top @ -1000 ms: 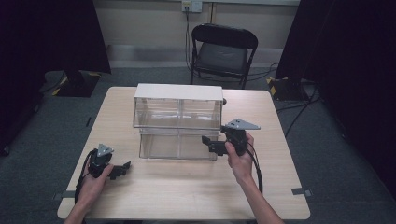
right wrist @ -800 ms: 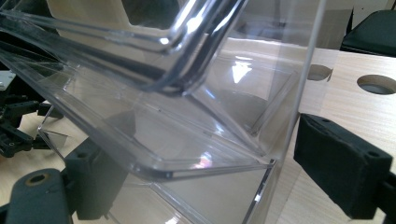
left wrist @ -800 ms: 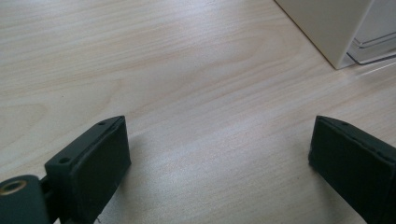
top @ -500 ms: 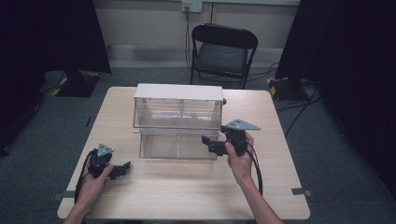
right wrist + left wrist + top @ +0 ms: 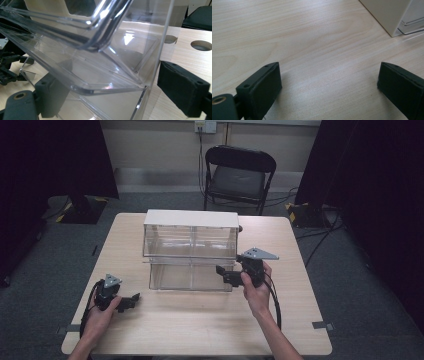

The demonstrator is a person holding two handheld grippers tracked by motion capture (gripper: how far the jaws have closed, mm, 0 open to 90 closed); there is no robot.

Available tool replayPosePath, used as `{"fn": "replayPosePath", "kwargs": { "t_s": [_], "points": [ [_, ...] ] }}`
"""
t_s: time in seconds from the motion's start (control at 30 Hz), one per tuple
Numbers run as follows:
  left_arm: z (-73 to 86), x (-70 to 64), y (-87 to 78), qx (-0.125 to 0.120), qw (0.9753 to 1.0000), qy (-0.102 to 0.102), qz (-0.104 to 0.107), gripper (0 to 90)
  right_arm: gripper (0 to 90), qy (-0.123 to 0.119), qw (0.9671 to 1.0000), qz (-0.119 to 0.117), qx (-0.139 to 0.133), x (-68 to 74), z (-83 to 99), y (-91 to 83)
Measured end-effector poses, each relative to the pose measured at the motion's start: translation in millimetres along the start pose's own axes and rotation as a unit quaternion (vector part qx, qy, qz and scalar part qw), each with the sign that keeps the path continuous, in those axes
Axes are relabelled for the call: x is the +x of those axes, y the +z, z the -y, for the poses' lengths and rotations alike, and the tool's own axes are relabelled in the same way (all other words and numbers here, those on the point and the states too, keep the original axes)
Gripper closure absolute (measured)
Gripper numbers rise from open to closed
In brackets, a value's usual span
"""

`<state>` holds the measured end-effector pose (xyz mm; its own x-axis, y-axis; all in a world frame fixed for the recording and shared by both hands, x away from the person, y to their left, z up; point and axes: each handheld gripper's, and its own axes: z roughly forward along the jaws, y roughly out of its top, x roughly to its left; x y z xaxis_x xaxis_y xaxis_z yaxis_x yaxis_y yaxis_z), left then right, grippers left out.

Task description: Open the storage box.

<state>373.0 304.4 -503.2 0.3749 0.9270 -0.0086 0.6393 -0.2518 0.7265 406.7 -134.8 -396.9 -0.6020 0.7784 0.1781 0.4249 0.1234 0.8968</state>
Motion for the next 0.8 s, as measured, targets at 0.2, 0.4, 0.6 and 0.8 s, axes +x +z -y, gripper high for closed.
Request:
{"fn": "replayPosePath", "kwargs": {
  "t_s": [0.2,0.4,0.6,0.8],
  "points": [
    [0.0,0.0,0.0,0.0,1.0,0.0,0.0,4.8,12.4,-0.002,1.0,-0.003,0.001,-0.8,-0.8,-0.2],
    [0.0,0.0,0.1,-0.001,1.0,0.0,0.0,4.8,12.4,0.0,1.0,-0.002,0.001,-0.7,-0.7,-0.1],
    [0.0,0.0,0.0,0.0,1.0,0.0,0.0,4.8,12.4,0.0,1.0,-0.003,0.001,-0.5,-0.7,-0.2],
    [0.0,0.0,0.0,0.0,1.0,0.0,0.0,4.8,12.4,-0.001,1.0,-0.001,0.0,-0.3,-0.7,-0.2]
  ]
}}
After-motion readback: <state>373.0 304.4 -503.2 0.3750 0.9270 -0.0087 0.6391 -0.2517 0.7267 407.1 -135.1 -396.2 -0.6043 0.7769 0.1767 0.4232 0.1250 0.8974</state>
